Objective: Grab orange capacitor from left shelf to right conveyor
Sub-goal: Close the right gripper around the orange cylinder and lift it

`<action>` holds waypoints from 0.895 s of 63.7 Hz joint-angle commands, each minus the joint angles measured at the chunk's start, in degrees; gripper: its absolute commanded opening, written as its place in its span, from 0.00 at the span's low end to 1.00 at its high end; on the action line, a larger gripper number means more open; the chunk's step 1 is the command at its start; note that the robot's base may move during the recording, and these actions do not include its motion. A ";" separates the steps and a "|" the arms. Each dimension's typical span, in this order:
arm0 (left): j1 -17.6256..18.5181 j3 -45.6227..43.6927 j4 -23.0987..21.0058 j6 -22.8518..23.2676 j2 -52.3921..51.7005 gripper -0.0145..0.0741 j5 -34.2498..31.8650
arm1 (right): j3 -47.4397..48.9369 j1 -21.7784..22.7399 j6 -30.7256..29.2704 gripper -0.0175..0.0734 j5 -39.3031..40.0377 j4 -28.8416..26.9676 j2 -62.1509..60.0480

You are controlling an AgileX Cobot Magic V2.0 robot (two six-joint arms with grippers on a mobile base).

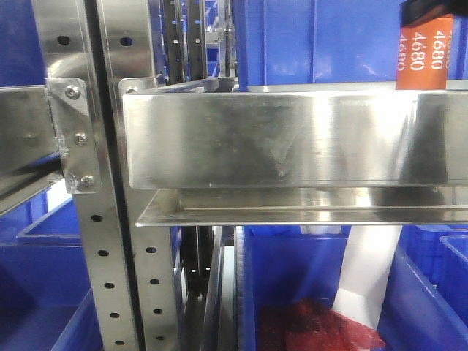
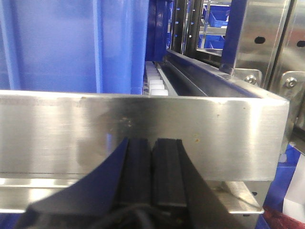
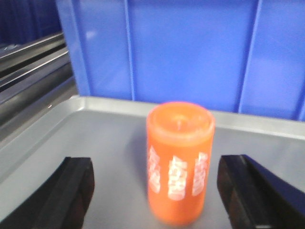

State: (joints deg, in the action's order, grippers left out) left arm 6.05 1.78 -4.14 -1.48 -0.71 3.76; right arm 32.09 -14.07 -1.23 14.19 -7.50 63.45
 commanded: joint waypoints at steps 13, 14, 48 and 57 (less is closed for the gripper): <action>0.23 -0.24 -0.10 0.08 -0.62 0.02 -5.04 | 2.11 2.11 0.03 0.88 15.40 0.72 7.32; 0.23 -0.24 -0.10 0.08 -0.62 0.02 -5.04 | 2.11 2.29 0.03 0.88 15.85 0.72 7.78; 0.23 -0.24 -0.10 0.08 -0.62 0.02 -5.04 | 2.11 2.57 5.78 0.73 26.49 0.72 17.35; 0.23 -0.24 -0.10 0.08 -0.62 0.02 -5.04 | 2.11 2.57 5.78 0.49 26.38 0.72 16.72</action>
State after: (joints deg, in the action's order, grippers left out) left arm 6.05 1.78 -4.14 -1.48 -0.71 3.76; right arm 32.41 -11.88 4.45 35.20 -7.50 82.42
